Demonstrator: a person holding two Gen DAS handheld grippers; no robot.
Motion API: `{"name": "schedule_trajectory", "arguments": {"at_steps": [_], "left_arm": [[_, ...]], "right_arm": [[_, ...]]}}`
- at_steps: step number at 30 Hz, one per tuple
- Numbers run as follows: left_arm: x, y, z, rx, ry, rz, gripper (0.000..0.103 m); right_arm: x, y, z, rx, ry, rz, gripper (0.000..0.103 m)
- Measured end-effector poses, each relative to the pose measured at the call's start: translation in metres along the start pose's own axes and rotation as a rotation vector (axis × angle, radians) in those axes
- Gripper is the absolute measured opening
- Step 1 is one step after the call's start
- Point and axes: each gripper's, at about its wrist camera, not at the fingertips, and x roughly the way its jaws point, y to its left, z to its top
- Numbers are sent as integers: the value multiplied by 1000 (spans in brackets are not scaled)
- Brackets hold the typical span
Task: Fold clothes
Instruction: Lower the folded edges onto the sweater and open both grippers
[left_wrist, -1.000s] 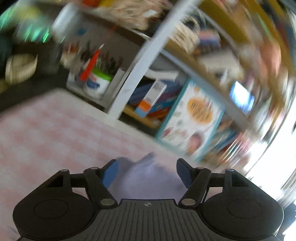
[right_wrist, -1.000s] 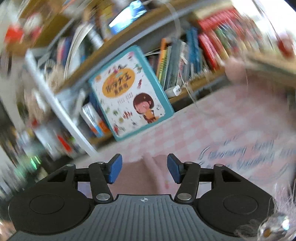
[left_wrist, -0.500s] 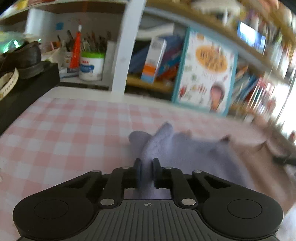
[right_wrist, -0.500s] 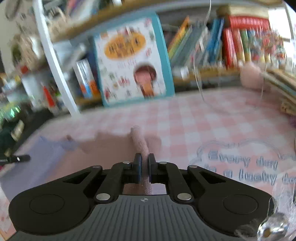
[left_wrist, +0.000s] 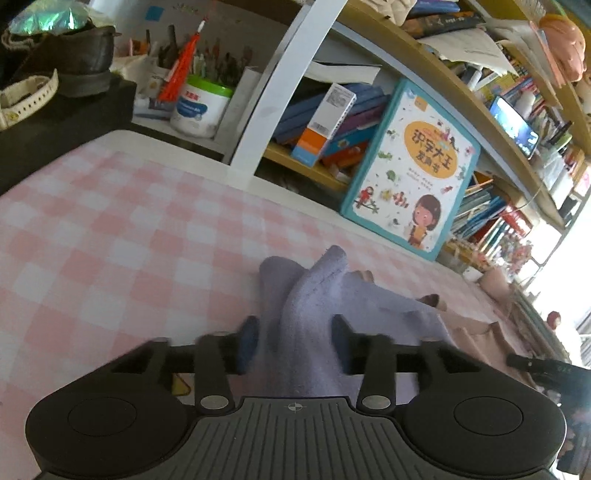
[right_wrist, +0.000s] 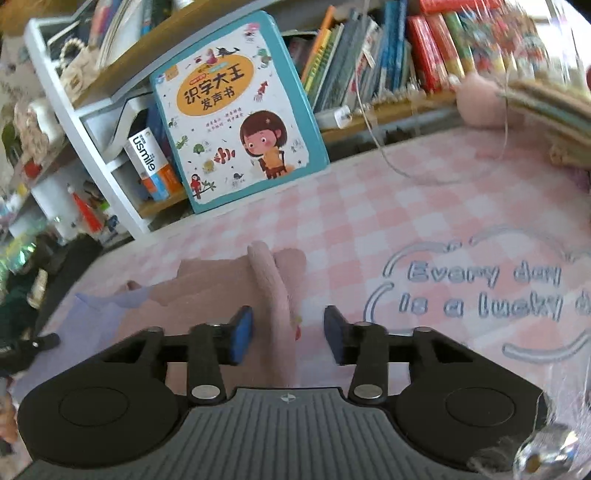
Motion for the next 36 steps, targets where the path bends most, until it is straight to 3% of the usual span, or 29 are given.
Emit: {"name": "schedule_trajectory", "arguments": {"at_steps": [3, 4, 5, 6, 8, 16, 29, 36], "left_arm": [[3, 0, -3, -9, 5, -17, 42], [4, -1, -4, -9, 7, -18, 42], [5, -2, -5, -9, 10, -19, 37], [5, -3, -6, -10, 11, -18, 34], [3, -3, -6, -19, 10, -13, 28], [-23, 15, -12, -59, 11, -3, 27], [-65, 39, -20, -68, -12, 68, 27], [-76, 42, -24, -78, -8, 83, 28]], "right_arm": [[0, 0, -1, 2, 8, 6, 40], [0, 1, -1, 3, 12, 4, 36], [1, 1, 0, 14, 29, 24, 22], [3, 0, -1, 40, 45, 58, 21], [2, 2, -2, 48, 39, 53, 21], [-3, 12, -11, 99, 67, 123, 20], [-16, 71, -34, -53, 120, 126, 21], [-17, 83, -38, -131, 109, 93, 24]]}}
